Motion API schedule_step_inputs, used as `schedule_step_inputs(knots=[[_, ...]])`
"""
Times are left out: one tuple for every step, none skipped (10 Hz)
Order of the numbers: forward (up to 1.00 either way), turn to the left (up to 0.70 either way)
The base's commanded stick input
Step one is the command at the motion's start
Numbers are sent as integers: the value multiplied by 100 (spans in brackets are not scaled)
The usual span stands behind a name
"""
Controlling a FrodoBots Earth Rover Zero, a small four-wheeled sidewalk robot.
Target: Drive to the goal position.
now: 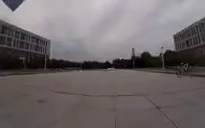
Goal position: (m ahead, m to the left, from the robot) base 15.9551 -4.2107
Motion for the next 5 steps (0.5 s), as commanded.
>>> schedule_step_inputs(knots=[[70, 0], [70, 0], [70, 0], [70, 0], [70, 0]])
